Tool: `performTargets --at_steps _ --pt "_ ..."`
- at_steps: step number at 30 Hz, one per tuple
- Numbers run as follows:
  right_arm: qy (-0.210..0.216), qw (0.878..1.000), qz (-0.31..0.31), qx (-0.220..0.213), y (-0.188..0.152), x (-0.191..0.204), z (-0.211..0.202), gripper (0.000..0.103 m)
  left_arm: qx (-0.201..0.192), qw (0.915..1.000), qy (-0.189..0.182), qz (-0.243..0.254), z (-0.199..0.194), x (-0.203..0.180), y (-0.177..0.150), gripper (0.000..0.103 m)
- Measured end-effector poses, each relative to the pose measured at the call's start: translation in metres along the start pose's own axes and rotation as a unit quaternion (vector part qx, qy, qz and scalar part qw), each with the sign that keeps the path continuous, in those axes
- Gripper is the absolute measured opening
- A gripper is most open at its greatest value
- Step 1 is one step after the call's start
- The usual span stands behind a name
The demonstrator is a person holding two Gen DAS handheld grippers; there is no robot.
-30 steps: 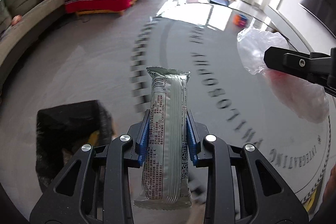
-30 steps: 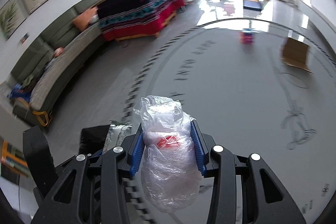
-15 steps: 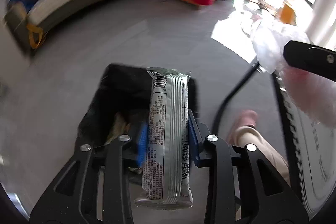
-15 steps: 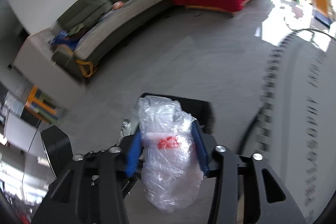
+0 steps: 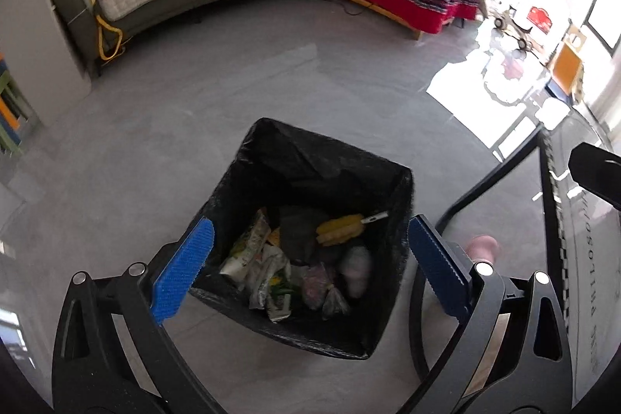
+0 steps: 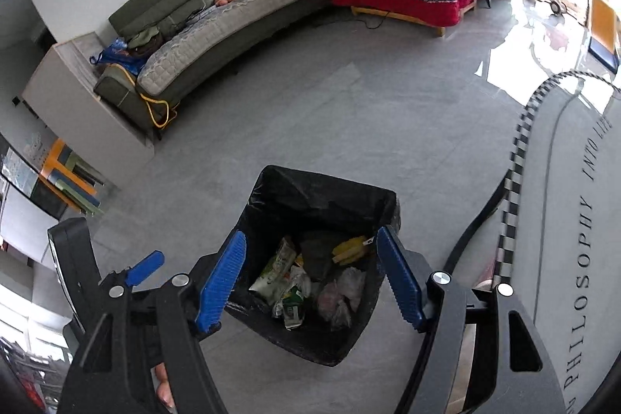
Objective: Collect trash
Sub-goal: 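Open both tools over the black trash bag to drop bar and plastic bag, then return both tools to the table toward the cardboard piece and toy cube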
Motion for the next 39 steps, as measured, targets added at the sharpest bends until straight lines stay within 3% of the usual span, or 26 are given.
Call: performTargets --at_steps 7,19,25,31,39 --pt "-0.007 0.999 0.035 -0.028 -0.004 -0.041 -0.030 0.071 -0.006 0.9978 -0.041 0.051 -0.009 -0.055 0.000 0.097" --pt "-0.082 0.981 0.147 -0.092 -0.030 -0.185 -0.116 0.070 -0.006 0.9798 -0.127 0.154 -0.023 -0.210 -0.009 0.097" --pt "-0.134 0.958 0.226 -0.113 -0.058 -0.281 -0.158 0.061 0.006 0.9604 -0.167 0.223 -0.022 -0.309 -0.025 0.097" --pt "-0.161 0.932 0.301 -0.119 -0.086 -0.366 -0.183 0.057 0.018 0.9456 -0.193 0.262 -0.018 -0.385 -0.035 0.097" --pt "-0.153 0.886 0.413 -0.142 -0.116 -0.472 -0.209 0.049 0.015 0.9244 -0.199 0.325 -0.011 -0.473 -0.047 0.097"
Point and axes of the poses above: each gripper's, at about its wrist camera, not at the fingertips, and z roughly the way its jaws point, x to its left, y to its top, the point moved 6 cm from there along z, roughly the way its jaws point, and after that the axes turned 2 degrees about -z, right-handed, at the moved point
